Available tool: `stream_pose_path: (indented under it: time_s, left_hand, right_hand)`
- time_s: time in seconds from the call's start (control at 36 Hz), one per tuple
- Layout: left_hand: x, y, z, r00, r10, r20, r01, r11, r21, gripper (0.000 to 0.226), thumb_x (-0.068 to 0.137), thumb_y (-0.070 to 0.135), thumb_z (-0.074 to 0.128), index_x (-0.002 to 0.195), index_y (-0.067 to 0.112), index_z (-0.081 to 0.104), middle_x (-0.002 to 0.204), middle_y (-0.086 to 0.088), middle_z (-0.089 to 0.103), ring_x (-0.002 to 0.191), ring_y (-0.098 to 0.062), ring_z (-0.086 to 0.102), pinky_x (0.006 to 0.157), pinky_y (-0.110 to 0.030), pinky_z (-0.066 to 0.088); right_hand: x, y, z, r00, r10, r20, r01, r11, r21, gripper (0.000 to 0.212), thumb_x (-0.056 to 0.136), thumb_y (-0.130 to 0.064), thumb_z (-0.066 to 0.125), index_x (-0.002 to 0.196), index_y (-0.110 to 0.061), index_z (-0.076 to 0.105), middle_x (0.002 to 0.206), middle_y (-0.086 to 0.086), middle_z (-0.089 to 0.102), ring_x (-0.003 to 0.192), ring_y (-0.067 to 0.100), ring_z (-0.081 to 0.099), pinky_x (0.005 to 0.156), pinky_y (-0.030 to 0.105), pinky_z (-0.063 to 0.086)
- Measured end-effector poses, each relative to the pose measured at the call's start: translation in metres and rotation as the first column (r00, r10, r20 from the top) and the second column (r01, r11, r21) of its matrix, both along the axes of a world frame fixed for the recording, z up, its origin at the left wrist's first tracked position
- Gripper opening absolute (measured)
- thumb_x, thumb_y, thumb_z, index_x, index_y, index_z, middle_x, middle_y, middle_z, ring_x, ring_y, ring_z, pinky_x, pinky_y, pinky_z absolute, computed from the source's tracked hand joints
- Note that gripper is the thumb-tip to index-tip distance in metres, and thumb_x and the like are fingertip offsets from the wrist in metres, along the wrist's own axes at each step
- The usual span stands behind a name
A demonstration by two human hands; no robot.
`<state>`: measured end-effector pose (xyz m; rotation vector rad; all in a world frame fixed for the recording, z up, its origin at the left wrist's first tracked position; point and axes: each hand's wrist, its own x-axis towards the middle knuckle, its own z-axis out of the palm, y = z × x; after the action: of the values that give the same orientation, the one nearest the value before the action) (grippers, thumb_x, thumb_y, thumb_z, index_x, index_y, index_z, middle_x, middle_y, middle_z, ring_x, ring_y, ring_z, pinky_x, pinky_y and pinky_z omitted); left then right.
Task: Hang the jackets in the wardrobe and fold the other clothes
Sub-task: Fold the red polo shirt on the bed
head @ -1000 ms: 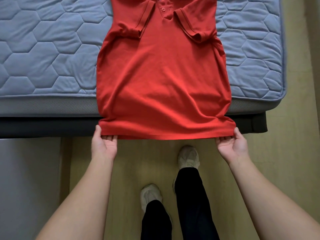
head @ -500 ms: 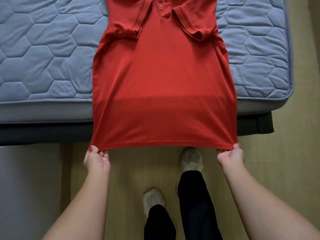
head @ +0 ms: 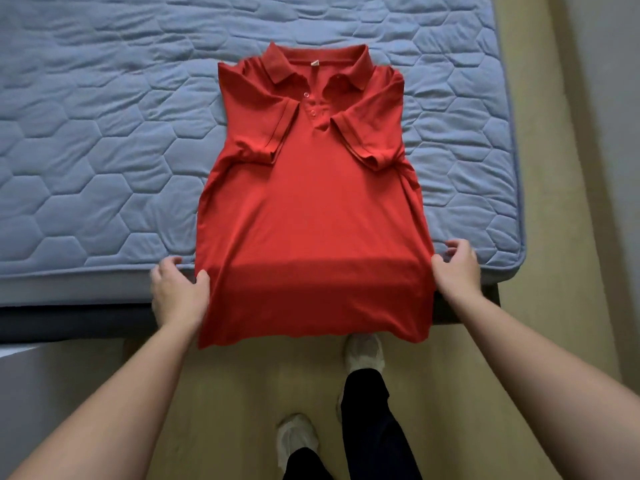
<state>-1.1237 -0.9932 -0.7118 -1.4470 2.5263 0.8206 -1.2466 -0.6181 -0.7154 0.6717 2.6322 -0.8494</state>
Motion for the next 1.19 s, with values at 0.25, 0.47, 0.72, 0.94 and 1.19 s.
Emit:
stream_pose_path:
  time_s: [0.25,0.47,0.72,0.94,1.19]
  left_hand:
    - [-0.069,-0.024,-0.043,0.987,0.046,0.155,-0.040,0.998,-0.046,0.033,0.092,0.031,0.058,0.113,0.005,0.060,0.118,-0.023,0.061,0.113,-0.041,0.054,0.097,-0.048,0.039]
    - [-0.082,-0.029,-0.040,0.961,-0.013,0.275,0.018,1.000,-0.015,0.029,0.090,0.027,0.058,0.108,0.004,0.062,0.113,-0.025,0.063,0.108,-0.042,0.056,0.087,-0.044,0.041]
    - [-0.112,-0.045,-0.036,0.979,-0.051,0.196,0.058,0.998,-0.029,0.021,0.089,0.017,0.063,0.095,-0.003,0.066,0.100,-0.031,0.065,0.099,-0.046,0.058,0.080,-0.043,0.042]
    - [-0.071,-0.040,-0.032,0.995,-0.043,0.089,0.010,0.938,0.346,0.016,0.084,0.019,0.071,0.091,0.008,0.062,0.076,-0.005,0.061,0.074,-0.018,0.055,0.059,-0.018,0.044]
    - [-0.028,-0.051,-0.031,0.992,-0.125,0.034,0.110,0.950,0.293,0.019,0.092,0.021,0.062,0.079,0.006,0.063,0.072,-0.006,0.061,0.071,-0.020,0.054,0.059,-0.019,0.040]
  right_hand:
    - [-0.104,-0.022,-0.041,0.988,0.106,0.113,-0.103,0.994,-0.031,0.022,0.088,-0.020,0.060,0.098,-0.002,0.067,0.104,0.022,0.068,0.103,0.036,0.060,0.082,0.036,0.043]
    - [-0.118,0.005,-0.039,0.955,0.159,0.249,-0.140,0.986,-0.093,0.015,0.084,-0.021,0.067,0.091,-0.008,0.065,0.083,0.013,0.067,0.085,0.033,0.065,0.077,0.045,0.055]
    - [-0.156,-0.014,-0.038,0.914,0.337,0.224,-0.356,0.933,0.050,0.014,0.088,-0.013,0.061,0.090,-0.001,0.067,0.095,0.022,0.068,0.096,0.036,0.061,0.070,0.034,0.035]
    - [-0.082,0.002,-0.023,0.899,0.160,0.407,-0.033,0.953,-0.302,0.009,0.090,-0.015,0.065,0.094,-0.008,0.064,0.076,0.003,0.061,0.066,0.013,0.054,0.050,0.012,0.045]
    - [-0.023,0.025,-0.023,0.912,0.036,0.408,0.101,0.946,-0.308,0.015,0.094,-0.016,0.057,0.095,-0.005,0.068,0.088,0.012,0.065,0.080,0.022,0.058,0.079,0.043,0.053]
